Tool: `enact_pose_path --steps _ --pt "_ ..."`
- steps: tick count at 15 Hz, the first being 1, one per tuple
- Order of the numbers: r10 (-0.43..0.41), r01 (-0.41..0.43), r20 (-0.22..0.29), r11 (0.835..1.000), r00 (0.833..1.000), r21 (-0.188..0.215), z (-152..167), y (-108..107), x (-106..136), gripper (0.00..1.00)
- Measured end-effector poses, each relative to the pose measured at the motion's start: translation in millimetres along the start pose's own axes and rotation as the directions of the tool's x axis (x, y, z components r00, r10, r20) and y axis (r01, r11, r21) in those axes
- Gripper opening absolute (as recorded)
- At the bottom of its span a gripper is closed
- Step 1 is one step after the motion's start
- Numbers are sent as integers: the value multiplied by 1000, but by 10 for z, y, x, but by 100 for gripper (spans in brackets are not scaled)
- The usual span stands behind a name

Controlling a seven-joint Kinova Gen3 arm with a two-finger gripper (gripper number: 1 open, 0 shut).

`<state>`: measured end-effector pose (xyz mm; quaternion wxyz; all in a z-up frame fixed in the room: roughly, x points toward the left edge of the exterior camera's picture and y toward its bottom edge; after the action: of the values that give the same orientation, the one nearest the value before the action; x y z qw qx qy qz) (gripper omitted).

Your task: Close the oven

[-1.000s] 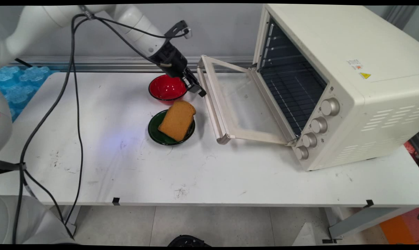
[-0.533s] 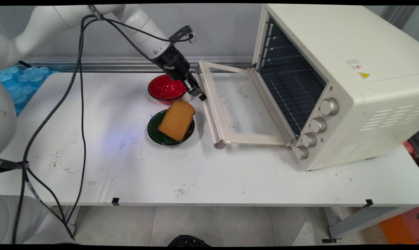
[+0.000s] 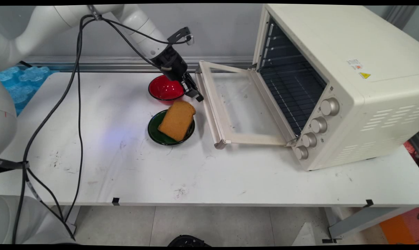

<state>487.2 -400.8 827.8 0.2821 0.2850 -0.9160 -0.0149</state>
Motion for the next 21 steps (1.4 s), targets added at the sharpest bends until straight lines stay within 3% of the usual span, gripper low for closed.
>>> enact_pose_path --steps 10,21 --pt "84 -84 -71 996 994 3 -134 129 107 0" --pt "147 -144 -171 989 974 29 -164 221 195 0"
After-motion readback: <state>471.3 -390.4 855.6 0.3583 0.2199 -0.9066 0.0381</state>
